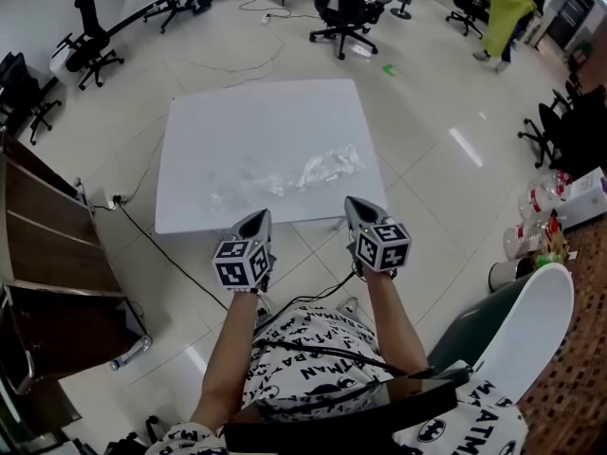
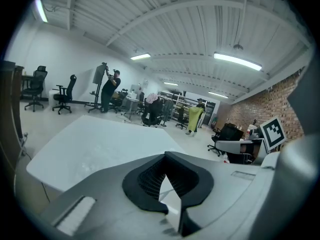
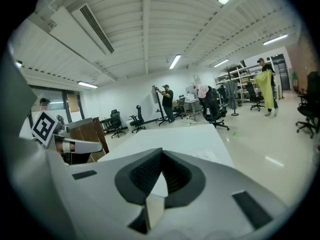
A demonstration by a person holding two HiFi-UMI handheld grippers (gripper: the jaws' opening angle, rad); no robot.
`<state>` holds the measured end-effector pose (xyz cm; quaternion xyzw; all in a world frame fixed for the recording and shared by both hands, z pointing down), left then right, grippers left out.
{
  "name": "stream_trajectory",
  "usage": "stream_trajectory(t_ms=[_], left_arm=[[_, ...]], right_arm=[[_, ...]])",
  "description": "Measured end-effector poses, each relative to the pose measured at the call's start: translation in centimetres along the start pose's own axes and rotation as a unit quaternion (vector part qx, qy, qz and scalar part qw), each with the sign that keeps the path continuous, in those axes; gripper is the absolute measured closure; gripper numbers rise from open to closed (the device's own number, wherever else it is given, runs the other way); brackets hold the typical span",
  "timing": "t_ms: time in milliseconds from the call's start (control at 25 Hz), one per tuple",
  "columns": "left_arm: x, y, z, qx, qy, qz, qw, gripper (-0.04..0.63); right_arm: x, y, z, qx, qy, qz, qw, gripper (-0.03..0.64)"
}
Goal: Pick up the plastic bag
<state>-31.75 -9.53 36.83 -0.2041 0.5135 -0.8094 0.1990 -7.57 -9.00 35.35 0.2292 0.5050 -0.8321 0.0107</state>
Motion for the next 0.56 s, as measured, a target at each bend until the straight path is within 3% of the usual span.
stream_trajectory(t_ms=[560], left_arm=[[0.25,0.17,-0.13,-0.002,0.005,0.001,1.0000,0.594]], right_arm=[[0.20,-0.15,0.43,0.005,0.008,-0.002,1.000,0.615]])
Point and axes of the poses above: the fingertips, and each gripper's own axes: z forward along the fingers, x to its left, y out of its top, the point moved 5 cm from there along -z, backward along the fingers, and after that the axes turned 13 degrees about z, right-handed, at the moved point
